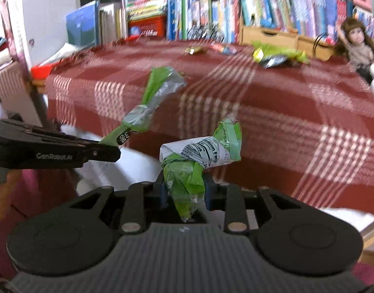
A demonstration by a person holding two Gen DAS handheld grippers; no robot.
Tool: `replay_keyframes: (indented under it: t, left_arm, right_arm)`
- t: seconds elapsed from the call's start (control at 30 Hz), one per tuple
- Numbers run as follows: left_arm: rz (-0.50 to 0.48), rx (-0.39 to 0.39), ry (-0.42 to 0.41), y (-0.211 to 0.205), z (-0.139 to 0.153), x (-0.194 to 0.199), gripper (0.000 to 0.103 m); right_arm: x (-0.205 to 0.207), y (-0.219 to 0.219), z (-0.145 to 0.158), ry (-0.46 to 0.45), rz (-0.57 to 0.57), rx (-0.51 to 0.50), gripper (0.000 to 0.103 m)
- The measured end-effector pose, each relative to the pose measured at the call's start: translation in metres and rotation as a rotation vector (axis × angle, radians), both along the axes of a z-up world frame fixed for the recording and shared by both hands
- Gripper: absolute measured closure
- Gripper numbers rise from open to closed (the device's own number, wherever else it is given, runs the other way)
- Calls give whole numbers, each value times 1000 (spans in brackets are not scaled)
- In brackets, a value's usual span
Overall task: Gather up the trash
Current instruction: 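Lower both green wrappers into the black bin and open both tools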
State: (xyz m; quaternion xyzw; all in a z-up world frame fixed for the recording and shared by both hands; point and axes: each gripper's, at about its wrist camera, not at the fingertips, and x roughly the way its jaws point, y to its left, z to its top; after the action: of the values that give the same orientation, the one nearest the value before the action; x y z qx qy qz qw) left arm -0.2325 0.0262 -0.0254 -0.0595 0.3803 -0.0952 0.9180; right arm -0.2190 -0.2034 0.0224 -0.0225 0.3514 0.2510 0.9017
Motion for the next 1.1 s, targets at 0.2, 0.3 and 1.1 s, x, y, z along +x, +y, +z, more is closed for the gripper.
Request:
replay_keyframes:
  t: [0.2,0.3,1.1]
  left_arm:
    - [28,34,130,2,-33,6,100]
    - [40,48,185,2,-50,11,100]
    - [66,74,389,3,-101,25,94]
  right_arm:
    - [0,10,-32,105,14,-27,70]
    - [0,13,-47,149,17,-35,70]
    - [9,29,-102,313,52,-56,65]
